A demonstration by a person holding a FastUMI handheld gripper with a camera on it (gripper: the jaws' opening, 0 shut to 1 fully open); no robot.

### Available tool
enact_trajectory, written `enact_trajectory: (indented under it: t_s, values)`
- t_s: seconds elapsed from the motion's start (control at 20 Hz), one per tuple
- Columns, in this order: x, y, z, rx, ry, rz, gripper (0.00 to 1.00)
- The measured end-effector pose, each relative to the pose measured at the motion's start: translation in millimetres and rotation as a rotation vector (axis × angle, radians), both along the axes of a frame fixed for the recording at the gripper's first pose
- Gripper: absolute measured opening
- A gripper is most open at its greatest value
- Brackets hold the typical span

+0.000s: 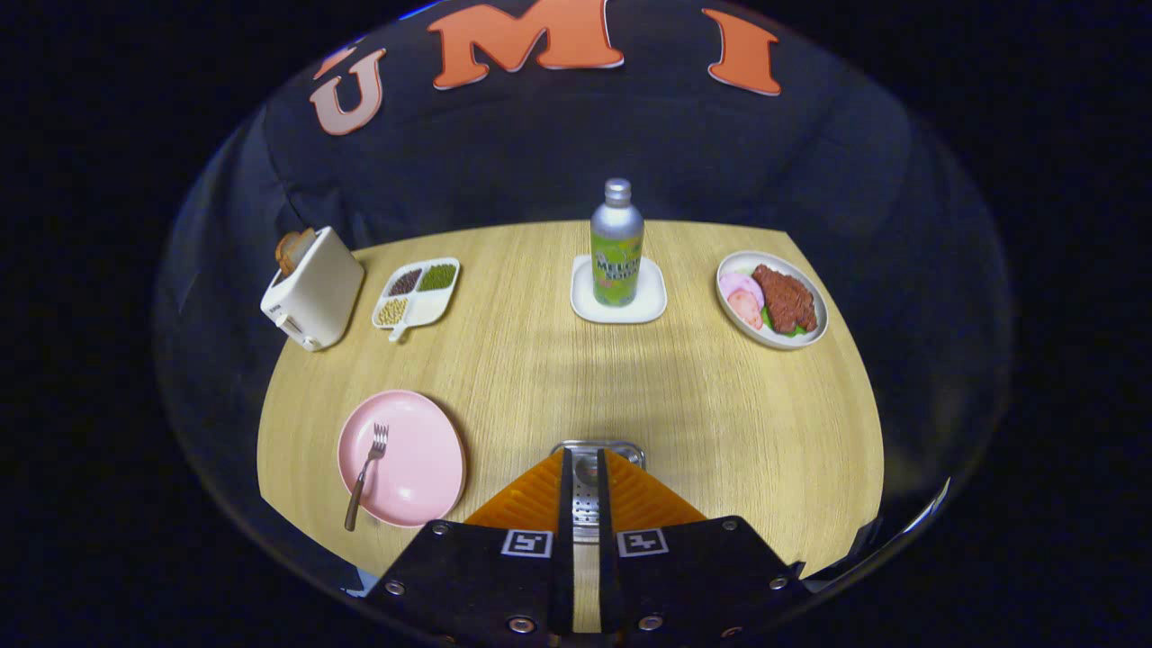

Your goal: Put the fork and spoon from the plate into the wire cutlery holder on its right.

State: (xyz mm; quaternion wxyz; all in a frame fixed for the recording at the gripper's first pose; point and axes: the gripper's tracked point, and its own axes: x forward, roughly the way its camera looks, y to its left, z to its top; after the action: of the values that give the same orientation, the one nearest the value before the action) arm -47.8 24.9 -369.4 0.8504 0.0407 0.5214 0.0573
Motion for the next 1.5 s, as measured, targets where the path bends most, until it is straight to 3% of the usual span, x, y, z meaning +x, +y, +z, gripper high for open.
enact_trajectory:
  t_s: [0.25,0.6,0.8,1.05,1.5]
  values:
    - [19,10,53,0.015,-0.233,-0.018,0.26]
    - [34,25,119,-0.024,-0.485,-0.045,0.65]
    - [39,46,155,-0.035,-0.621,-0.063,0.80]
    - [43,84,179,-0.023,-0.716,-0.056,0.87]
    - [41,161,175,0.050,-0.715,-0.005,0.97]
